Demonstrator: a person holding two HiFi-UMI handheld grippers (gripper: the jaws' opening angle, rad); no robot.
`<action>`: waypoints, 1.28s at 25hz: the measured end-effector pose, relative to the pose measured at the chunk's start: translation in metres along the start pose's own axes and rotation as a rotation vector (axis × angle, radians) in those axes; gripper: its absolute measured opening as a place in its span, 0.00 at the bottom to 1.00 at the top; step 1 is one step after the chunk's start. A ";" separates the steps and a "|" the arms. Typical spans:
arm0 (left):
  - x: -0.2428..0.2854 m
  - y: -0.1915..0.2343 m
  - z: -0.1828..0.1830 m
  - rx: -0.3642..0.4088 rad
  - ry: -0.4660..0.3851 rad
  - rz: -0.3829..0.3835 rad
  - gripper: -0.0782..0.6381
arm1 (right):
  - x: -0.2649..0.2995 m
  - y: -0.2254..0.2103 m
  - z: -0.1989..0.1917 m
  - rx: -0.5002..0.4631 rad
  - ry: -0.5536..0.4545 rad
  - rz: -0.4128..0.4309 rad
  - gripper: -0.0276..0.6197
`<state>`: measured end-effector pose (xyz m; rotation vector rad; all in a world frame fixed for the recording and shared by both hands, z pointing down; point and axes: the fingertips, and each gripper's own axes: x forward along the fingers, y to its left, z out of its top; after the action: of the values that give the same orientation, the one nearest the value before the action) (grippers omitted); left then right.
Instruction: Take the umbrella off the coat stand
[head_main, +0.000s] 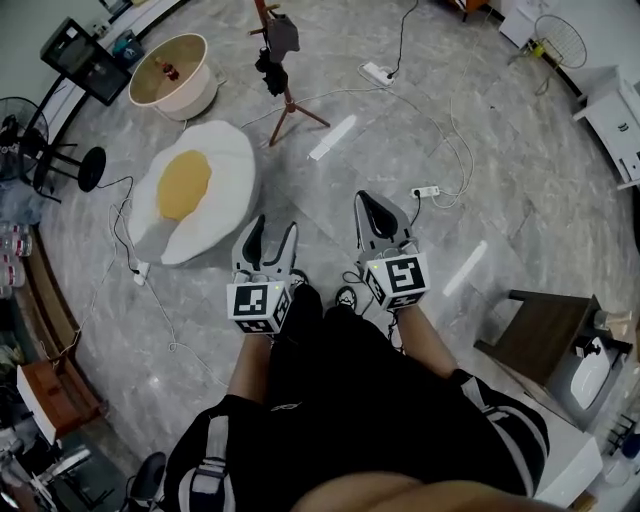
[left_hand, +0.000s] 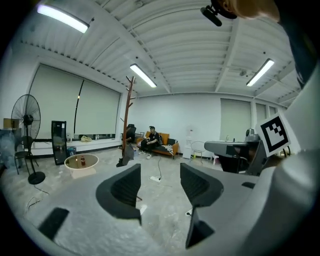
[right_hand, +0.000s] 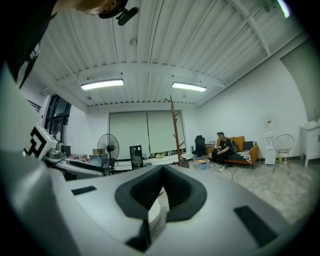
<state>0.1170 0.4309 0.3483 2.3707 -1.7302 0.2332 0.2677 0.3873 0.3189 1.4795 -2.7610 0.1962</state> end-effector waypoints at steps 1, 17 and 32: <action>0.000 0.006 -0.005 -0.006 0.018 0.000 0.48 | 0.003 -0.001 -0.004 0.004 0.012 -0.002 0.05; 0.042 0.118 -0.008 -0.096 0.036 -0.171 0.62 | 0.105 0.053 -0.010 0.060 0.060 -0.051 0.05; 0.060 0.167 -0.018 -0.183 0.050 -0.183 0.62 | 0.155 0.060 -0.008 0.053 0.104 -0.097 0.05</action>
<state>-0.0244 0.3309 0.3916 2.3483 -1.4356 0.1009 0.1315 0.2920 0.3301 1.5625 -2.6161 0.3383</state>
